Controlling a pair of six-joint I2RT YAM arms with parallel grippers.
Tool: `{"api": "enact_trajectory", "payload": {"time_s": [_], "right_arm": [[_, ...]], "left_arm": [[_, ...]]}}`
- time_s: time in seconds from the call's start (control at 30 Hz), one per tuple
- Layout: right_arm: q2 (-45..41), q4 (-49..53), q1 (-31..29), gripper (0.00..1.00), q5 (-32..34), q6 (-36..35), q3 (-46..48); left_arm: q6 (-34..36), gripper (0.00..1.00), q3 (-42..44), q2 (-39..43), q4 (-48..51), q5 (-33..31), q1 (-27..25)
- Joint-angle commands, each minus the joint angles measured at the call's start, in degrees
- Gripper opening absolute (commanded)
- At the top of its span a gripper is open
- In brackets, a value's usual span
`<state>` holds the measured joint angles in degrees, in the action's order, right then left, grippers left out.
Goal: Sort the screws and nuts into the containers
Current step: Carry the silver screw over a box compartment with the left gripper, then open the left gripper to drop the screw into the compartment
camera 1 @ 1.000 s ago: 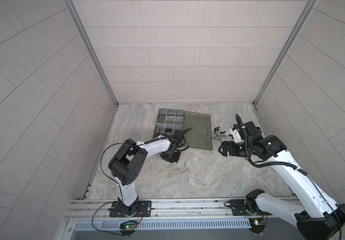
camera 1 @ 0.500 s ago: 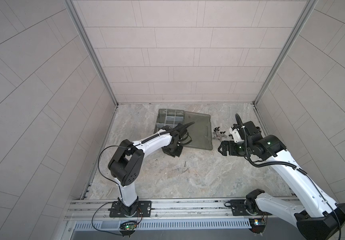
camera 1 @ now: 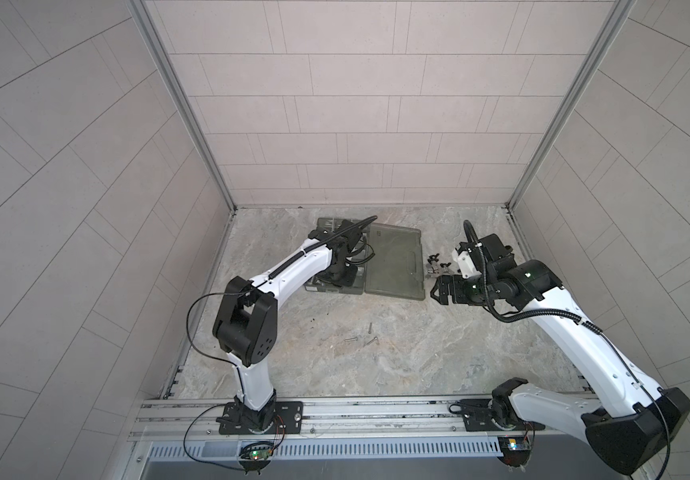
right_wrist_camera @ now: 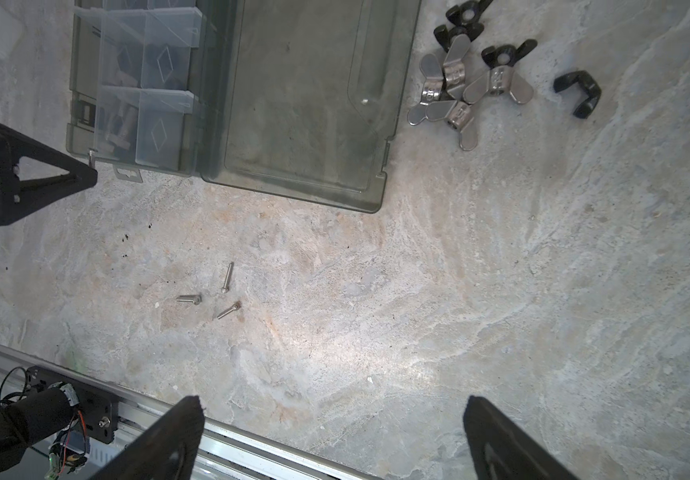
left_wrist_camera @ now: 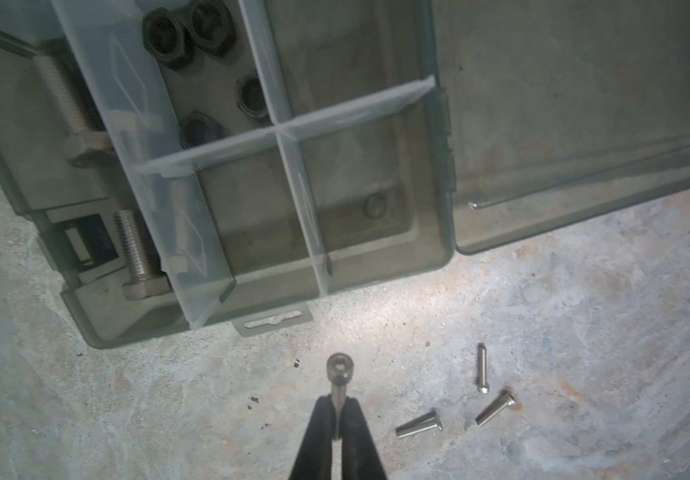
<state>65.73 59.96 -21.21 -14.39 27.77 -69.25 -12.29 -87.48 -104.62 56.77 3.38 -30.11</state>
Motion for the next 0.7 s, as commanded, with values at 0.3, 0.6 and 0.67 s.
{"api": "enact_trajectory", "payload": {"time_s": [0.3,0.6,0.67], "right_arm": [[4.9,0.2,1.2,0.99,-0.3,-2.9,-4.9],[8.5,0.2,1.9,0.99,-0.8,-4.4,-6.7],[9.4,0.2,2.1,0.99,-1.3,-4.8,-7.2]], "left_arm": [[2.5,0.08,-5.2,-7.1,1.0,0.8,5.4],[2.7,0.08,-7.3,-10.5,0.7,2.1,6.7],[2.7,0.08,-7.8,-11.2,0.8,2.4,6.9]]}}
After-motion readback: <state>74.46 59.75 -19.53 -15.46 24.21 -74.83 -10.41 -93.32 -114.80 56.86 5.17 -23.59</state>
